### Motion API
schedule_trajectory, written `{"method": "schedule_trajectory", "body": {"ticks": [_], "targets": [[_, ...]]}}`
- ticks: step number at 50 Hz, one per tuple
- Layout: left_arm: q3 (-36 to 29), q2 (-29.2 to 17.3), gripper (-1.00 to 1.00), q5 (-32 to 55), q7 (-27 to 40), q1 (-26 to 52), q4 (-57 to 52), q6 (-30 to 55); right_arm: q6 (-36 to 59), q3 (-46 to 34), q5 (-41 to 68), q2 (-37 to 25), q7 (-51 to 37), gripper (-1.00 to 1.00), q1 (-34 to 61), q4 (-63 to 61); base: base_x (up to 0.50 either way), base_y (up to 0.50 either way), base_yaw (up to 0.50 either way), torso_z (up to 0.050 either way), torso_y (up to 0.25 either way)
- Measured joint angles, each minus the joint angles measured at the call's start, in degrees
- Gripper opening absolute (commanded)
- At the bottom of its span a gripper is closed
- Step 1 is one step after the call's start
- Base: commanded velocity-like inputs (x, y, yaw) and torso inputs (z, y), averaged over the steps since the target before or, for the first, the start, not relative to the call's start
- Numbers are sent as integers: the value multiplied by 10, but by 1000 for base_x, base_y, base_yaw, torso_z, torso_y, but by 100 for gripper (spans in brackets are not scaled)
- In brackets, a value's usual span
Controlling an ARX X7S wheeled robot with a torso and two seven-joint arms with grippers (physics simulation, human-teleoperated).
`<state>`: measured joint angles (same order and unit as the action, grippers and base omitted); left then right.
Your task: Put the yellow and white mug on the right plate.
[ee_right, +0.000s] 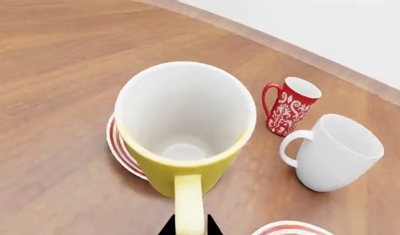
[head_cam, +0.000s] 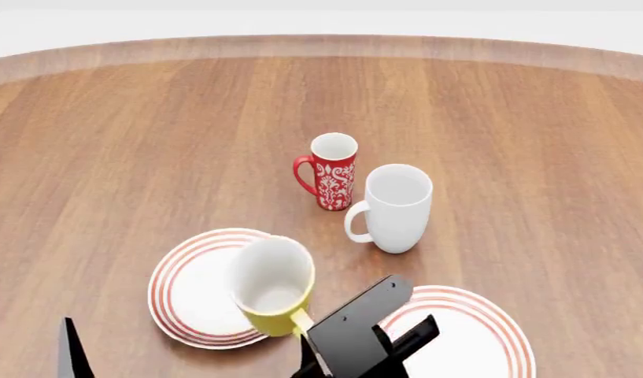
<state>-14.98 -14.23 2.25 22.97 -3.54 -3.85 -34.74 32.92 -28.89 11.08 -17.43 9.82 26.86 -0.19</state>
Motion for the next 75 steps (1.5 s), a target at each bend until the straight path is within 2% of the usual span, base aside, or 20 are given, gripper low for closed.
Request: {"method": "schedule_trajectory", "body": {"ticks": [21, 41, 59, 75], "targets": [[-4, -3, 100, 0, 6, 3, -1, 8, 55, 92, 22, -83, -26, -100, 1, -67, 0, 0, 0, 0, 0], [-8, -6, 100, -3, 12, 2, -7, 17, 90, 129, 33, -139, -27, -100, -18, -88, 0, 0, 0, 0, 1], [-13, -9, 100, -5, 16, 2, -8, 22, 143, 160, 90, -160, 23, -100, 7, -85, 0, 0, 0, 0, 0], [-18, -11, 100, -9, 19, 3, -6, 22, 162, 142, 115, -190, 92, -100, 26, -53, 0, 0, 0, 0, 0]]}}
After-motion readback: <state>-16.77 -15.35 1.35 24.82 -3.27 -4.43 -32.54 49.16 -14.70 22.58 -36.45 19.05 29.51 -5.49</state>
